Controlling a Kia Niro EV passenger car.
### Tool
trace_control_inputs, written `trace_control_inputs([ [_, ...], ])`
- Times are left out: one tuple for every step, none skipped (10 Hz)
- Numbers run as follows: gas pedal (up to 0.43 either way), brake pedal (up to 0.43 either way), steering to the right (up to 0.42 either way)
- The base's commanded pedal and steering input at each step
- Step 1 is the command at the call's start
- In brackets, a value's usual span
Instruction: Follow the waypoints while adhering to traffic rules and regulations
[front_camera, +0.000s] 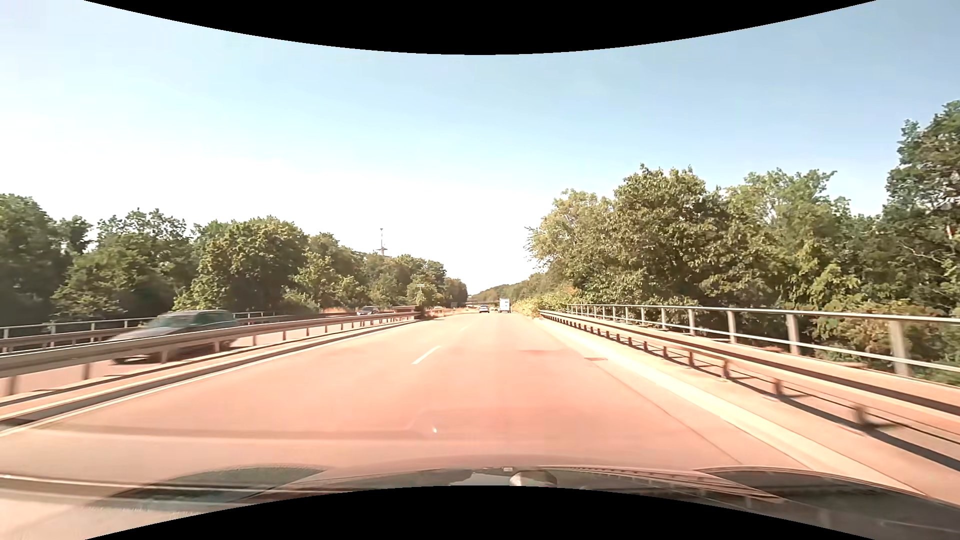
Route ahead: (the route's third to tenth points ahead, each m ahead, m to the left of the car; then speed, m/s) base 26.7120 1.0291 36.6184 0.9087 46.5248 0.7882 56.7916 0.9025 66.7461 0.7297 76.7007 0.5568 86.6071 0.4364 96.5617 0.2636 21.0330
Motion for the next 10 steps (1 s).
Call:
trace_control_inputs([
  [0.157, 0.0, 0.001],
  [0.157, 0.0, 0.001],
  [0.157, 0.0, 0.001],
  [0.157, 0.0, 0.001],
  [0.157, 0.0, 0.001],
  [0.15, 0.0, 0.002],
  [0.15, 0.0, 0.002],
  [0.15, 0.0, 0.002],
  [0.138, 0.0, 0.002],
  [0.138, 0.0, 0.002],
])
